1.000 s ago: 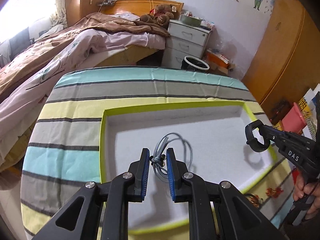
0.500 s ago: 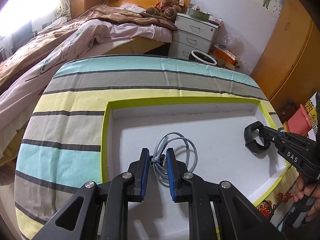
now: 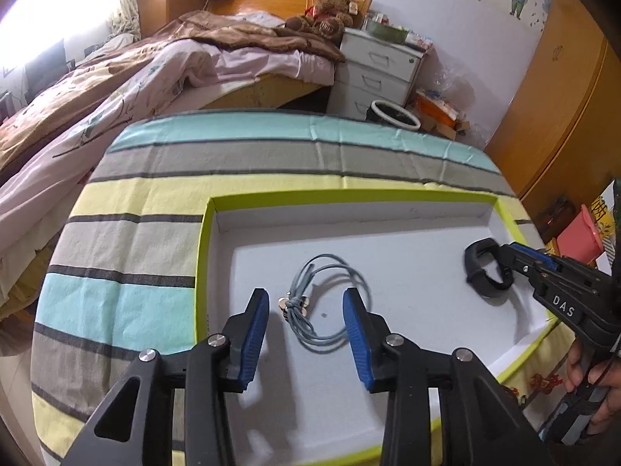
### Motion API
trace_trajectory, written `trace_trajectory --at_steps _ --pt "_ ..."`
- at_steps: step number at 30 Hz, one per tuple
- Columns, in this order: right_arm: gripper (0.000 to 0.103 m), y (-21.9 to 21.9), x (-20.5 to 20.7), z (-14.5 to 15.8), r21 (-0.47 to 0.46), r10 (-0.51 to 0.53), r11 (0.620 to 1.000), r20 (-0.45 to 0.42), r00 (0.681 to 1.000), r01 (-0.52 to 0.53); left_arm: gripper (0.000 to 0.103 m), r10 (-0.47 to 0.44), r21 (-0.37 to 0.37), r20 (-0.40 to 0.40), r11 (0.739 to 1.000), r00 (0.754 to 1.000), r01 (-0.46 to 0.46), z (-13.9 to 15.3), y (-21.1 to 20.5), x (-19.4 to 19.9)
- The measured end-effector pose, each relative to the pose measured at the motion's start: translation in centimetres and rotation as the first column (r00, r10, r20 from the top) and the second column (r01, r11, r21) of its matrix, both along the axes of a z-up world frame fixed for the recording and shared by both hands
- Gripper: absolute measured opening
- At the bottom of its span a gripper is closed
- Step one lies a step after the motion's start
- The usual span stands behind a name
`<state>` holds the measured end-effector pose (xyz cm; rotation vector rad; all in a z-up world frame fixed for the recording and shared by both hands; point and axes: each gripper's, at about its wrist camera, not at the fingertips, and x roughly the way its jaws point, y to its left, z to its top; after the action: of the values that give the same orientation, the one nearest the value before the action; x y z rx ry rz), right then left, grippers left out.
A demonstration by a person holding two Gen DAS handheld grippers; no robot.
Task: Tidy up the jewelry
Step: 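Lower the black band into the green tray and open the right tool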
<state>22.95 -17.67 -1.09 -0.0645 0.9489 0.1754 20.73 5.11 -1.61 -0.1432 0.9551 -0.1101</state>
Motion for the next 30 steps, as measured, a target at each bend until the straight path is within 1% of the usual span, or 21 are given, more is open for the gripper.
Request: trace_trajectory --at_steps 4,7,10,13,15,22,26,28,30 --pt "0.016 0.0 -1.5 1.4 0.008 0.000 1.000 0.051 0.999 0.000 0.040 0.002 -0.008 0.044 1.000 0.999 -0.001 1.5 -0.3 -1.6" --pt "0.016 0.2 -3.3 2.8 0.017 0.002 1.000 0.100 0.995 -0.004 0.040 -0.001 -0.020 0.079 1.000 0.997 0.003 2.8 -0.6 -3.3" --pt "0.016 0.3 -4.8 3.8 0.024 0.005 1.000 0.130 0.991 -0.009 0.040 -0.001 -0.020 0.111 1.000 0.994 0.004 3.8 -0.9 -5.2" --pt "0.016 0.5 -6.7 4.8 0.025 0.014 1.000 0.166 0.986 -0.018 0.040 -0.005 -0.032 0.125 0.999 0.992 0.009 4.4 -1.1 -6.9" --pt "0.017 0.7 -7.6 5.2 0.022 0.014 1.000 0.180 0.984 -0.018 0.040 -0.005 -0.024 0.138 1.000 0.990 0.008 4.7 -1.1 -8.1" --pt "0.017 0.6 -10.9 6.2 0.008 0.007 1.000 0.227 0.974 -0.009 0.041 0.000 -0.010 0.138 1.000 0.990 0.001 4.7 -1.0 -11.5" --pt "0.017 -0.2 -12.4 5.9 0.027 0.007 1.000 0.219 0.976 -0.013 0.041 0.005 -0.027 0.129 1.000 0.992 -0.002 4.2 -0.5 -13.2" --pt "0.017 -0.5 -13.2 5.8 0.038 0.008 0.999 0.215 0.977 -0.016 0.041 0.008 -0.015 0.120 1.000 0.993 -0.007 3.8 -0.1 -14.0" --pt "0.017 -1.3 -13.9 5.5 0.050 0.010 0.999 0.208 0.978 -0.021 0.041 0.020 -0.024 0.109 1.000 0.994 -0.017 3.4 0.4 -14.8"
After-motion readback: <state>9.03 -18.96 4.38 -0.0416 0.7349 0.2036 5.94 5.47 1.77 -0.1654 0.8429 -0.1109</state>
